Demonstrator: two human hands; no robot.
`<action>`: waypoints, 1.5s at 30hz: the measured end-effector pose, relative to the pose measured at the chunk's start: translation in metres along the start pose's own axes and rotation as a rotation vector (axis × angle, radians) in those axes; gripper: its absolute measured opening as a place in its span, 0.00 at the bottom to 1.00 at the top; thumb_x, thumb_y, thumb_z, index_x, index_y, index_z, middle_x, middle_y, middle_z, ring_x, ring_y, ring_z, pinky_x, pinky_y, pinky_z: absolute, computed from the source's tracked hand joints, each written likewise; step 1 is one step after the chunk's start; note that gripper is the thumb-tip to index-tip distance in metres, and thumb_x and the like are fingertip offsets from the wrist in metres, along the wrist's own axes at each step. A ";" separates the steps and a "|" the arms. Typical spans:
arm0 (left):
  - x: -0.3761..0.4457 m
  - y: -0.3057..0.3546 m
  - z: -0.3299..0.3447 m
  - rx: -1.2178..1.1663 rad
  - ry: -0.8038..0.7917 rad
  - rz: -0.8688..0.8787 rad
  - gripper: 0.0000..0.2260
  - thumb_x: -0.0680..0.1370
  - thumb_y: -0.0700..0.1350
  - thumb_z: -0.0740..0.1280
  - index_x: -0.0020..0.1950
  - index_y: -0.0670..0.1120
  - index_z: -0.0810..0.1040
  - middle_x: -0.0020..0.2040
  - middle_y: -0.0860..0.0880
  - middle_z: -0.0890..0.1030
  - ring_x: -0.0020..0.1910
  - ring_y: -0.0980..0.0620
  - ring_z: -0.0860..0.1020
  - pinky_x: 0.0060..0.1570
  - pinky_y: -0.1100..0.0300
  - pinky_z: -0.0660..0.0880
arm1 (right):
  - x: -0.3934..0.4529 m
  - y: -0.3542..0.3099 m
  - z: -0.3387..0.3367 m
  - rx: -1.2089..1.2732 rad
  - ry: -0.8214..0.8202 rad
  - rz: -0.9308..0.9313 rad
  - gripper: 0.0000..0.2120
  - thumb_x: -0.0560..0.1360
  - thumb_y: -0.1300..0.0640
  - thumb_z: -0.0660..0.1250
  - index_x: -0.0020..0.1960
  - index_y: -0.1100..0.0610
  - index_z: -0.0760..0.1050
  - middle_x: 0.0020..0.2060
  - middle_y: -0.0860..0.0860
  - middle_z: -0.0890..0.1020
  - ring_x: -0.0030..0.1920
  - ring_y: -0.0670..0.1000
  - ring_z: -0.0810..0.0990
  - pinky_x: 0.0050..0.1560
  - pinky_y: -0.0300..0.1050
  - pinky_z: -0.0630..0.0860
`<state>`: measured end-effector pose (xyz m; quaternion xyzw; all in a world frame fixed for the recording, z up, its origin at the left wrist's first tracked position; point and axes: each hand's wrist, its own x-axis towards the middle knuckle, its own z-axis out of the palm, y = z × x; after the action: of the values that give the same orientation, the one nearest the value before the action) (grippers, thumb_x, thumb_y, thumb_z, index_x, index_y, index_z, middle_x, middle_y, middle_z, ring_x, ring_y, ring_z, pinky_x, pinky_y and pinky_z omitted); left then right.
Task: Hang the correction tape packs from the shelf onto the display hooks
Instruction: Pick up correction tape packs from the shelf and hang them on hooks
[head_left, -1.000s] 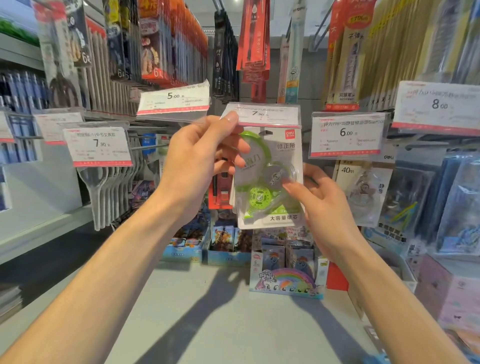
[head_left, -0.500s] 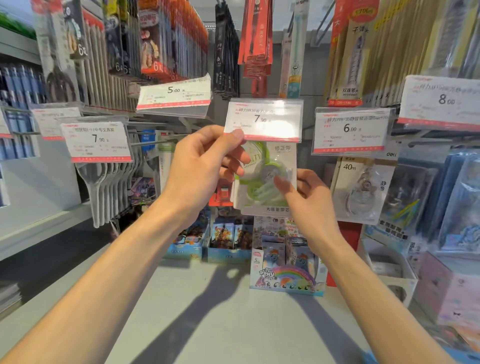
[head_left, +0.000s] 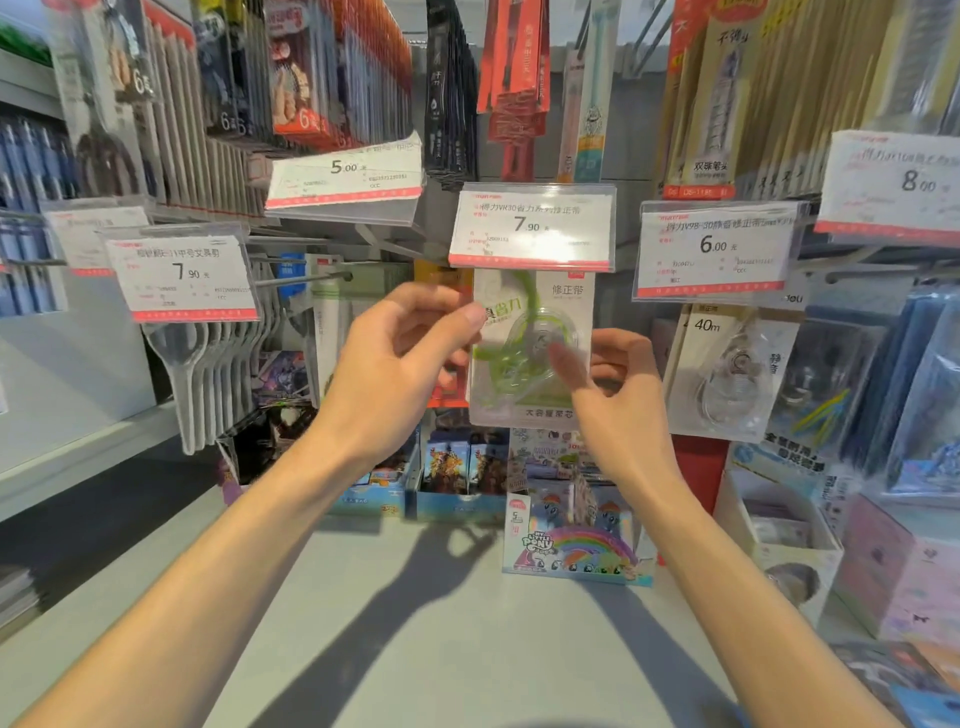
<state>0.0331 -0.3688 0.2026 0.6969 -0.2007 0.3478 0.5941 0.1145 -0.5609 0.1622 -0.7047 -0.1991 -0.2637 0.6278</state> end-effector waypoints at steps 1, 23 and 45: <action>0.001 -0.010 -0.001 0.061 0.018 -0.024 0.16 0.71 0.60 0.71 0.53 0.53 0.80 0.46 0.55 0.87 0.42 0.59 0.82 0.39 0.64 0.77 | 0.002 0.001 -0.002 -0.029 -0.016 0.001 0.32 0.70 0.29 0.70 0.66 0.47 0.68 0.57 0.48 0.79 0.49 0.39 0.80 0.48 0.32 0.77; 0.025 -0.079 0.023 0.052 -0.130 -0.105 0.20 0.82 0.62 0.63 0.74 0.67 0.67 0.63 0.72 0.79 0.62 0.74 0.76 0.53 0.79 0.72 | 0.016 0.005 -0.002 0.036 -0.202 0.027 0.36 0.75 0.35 0.69 0.79 0.45 0.65 0.64 0.36 0.80 0.59 0.28 0.78 0.47 0.19 0.71; -0.030 -0.070 0.006 0.015 0.066 -0.307 0.06 0.84 0.48 0.66 0.60 0.55 0.77 0.59 0.51 0.83 0.58 0.52 0.83 0.57 0.58 0.81 | -0.044 0.016 -0.056 0.136 -0.127 0.184 0.19 0.76 0.45 0.72 0.63 0.51 0.78 0.55 0.51 0.88 0.56 0.50 0.87 0.59 0.50 0.83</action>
<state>0.0627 -0.3641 0.1326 0.7122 -0.0695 0.2770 0.6412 0.0828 -0.6159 0.1267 -0.6910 -0.1905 -0.1457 0.6819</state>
